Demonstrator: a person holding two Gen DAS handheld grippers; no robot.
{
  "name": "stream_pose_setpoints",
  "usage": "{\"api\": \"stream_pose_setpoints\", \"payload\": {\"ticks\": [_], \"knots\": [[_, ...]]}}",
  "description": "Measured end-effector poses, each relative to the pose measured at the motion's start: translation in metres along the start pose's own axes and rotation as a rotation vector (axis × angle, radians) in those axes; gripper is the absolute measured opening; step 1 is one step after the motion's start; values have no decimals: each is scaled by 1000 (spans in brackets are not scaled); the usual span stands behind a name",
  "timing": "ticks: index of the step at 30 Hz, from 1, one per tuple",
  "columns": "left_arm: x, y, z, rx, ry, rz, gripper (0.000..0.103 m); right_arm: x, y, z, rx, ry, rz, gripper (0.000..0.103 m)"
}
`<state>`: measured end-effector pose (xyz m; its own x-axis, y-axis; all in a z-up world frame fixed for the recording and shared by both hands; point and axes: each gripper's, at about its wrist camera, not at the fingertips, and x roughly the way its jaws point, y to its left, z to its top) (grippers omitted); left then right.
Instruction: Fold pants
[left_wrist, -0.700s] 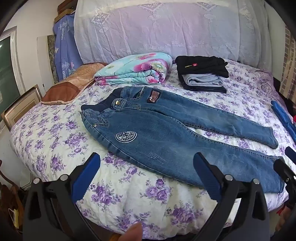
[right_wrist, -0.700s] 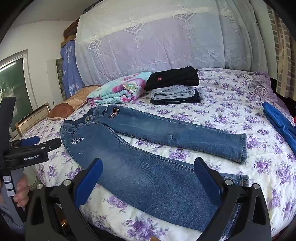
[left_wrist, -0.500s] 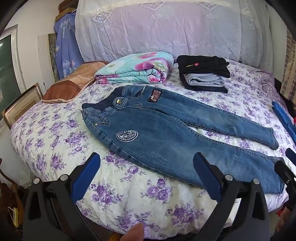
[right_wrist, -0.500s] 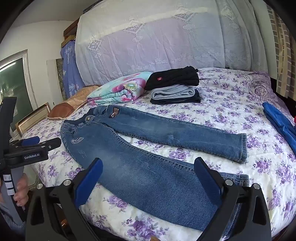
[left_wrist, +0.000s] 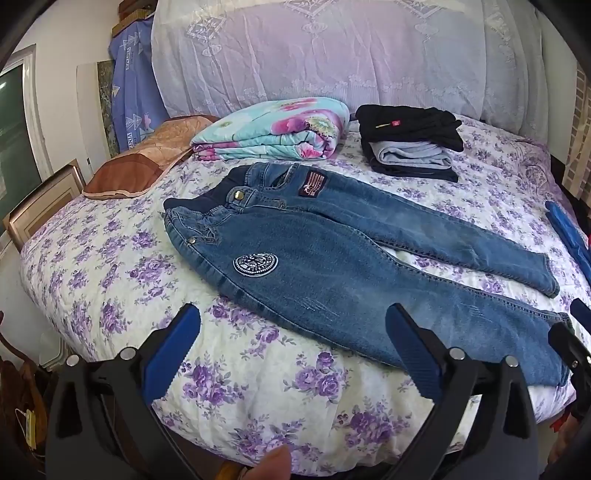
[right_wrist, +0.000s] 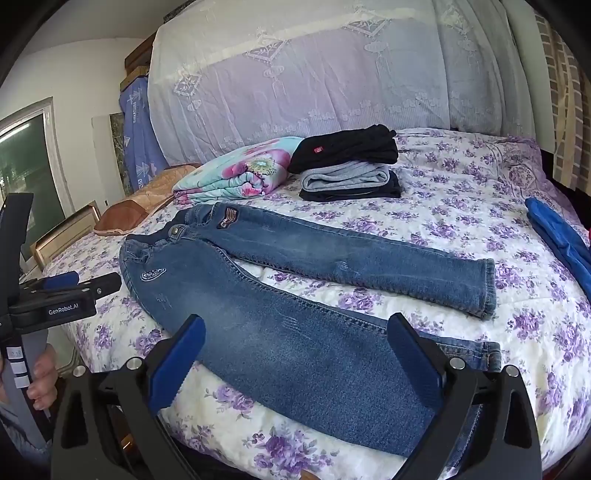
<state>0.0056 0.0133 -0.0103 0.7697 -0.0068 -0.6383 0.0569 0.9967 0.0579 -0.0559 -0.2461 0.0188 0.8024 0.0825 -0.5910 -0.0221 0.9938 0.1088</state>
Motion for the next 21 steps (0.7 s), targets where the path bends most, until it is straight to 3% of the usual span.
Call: {"api": "stream_pose_setpoints", "payload": {"ticks": [21], "knots": [[3, 0, -1, -2, 6, -1, 98, 1, 0, -1, 1, 6, 0, 99]]}}
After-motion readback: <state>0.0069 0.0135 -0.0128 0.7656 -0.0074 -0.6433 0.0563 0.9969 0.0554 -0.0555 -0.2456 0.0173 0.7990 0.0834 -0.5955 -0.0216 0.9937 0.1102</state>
